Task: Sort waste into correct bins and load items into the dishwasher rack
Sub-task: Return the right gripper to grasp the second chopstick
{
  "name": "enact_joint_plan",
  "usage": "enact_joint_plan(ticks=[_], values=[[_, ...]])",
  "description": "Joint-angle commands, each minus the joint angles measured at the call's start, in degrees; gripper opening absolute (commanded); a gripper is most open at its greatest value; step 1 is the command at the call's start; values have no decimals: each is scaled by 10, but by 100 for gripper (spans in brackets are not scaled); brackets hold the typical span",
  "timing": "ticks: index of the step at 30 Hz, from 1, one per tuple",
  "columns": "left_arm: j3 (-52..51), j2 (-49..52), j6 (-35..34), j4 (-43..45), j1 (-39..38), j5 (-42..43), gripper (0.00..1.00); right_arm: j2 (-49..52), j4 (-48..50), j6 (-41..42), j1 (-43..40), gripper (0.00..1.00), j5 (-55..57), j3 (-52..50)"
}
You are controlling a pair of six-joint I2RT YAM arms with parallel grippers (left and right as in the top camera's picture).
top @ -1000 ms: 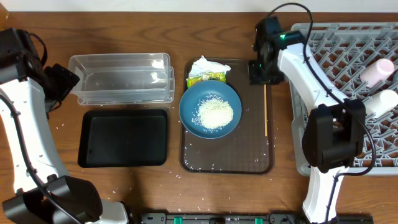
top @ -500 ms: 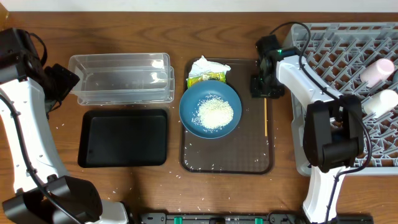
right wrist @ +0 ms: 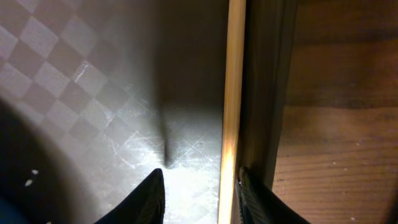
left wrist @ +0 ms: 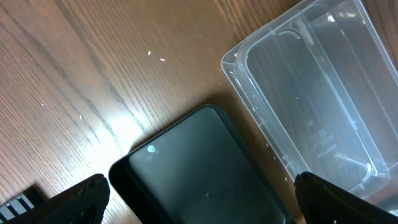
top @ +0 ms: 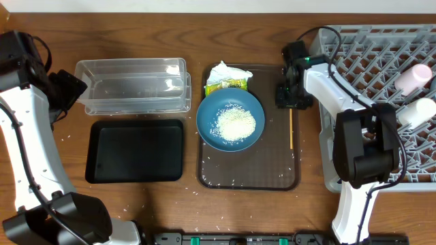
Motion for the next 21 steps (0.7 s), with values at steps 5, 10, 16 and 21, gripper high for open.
enact_joint_plan(ticks=[5,10,16,21], values=[[9,-8,-5,-3,2,-3,98,1,23,10,2,29,8,-28],[9,-8,-5,-3,2,-3,98,1,28,16,4,8,8,-31],[9,-8,-5,-3,2,-3,98,0,38,18,6,1,-21,-23],[9,-8,-5,-3,2,-3,98,-5,1,18,-8,1,-38,32]])
